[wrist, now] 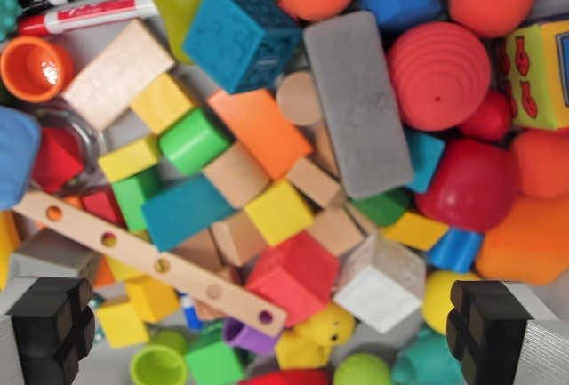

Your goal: Pick an object from the bin

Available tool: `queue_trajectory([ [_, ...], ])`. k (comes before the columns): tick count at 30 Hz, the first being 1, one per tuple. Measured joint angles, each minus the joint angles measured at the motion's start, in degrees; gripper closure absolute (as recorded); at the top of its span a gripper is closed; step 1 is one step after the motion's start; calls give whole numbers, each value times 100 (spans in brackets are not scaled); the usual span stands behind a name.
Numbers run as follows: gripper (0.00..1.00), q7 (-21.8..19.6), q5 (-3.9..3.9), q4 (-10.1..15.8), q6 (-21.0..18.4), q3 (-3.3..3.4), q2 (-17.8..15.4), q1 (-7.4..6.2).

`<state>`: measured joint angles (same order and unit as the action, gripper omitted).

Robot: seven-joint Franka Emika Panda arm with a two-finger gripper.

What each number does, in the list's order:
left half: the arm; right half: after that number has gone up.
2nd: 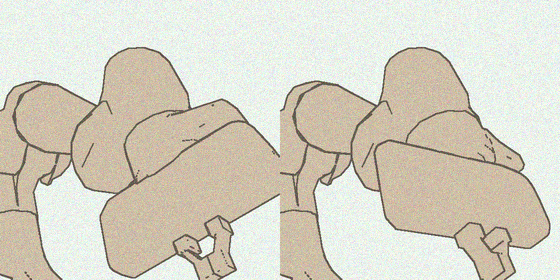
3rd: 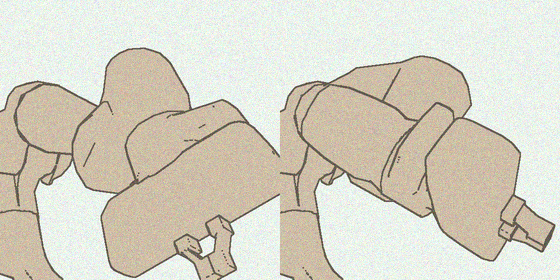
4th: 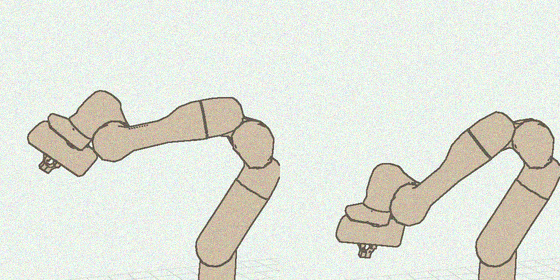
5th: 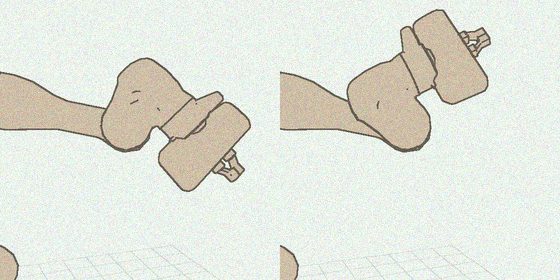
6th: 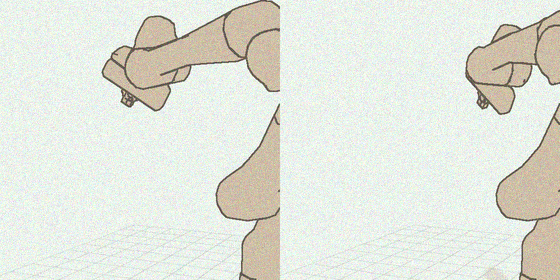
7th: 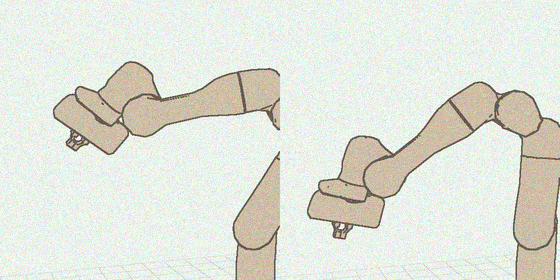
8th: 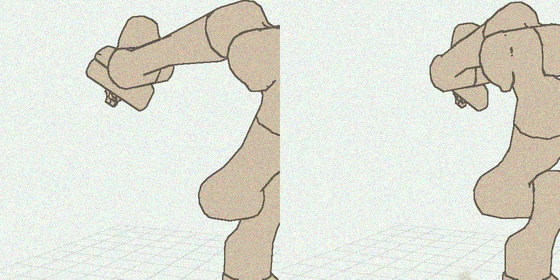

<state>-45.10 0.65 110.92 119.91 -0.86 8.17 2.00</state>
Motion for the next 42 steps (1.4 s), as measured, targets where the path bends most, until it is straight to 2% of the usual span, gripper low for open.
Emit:
queue_trajectory([
  [14, 0, -10, 0, 2, 0, 0, 0, 0],
  [22, 0, -158, 0, 30, 32, 0, 22, -27],
  [34, 0, -678, 0, 158, 241, 0, 107, -127],
  [42, 0, -1222, -2, 265, 450, -1, 213, -231],
])
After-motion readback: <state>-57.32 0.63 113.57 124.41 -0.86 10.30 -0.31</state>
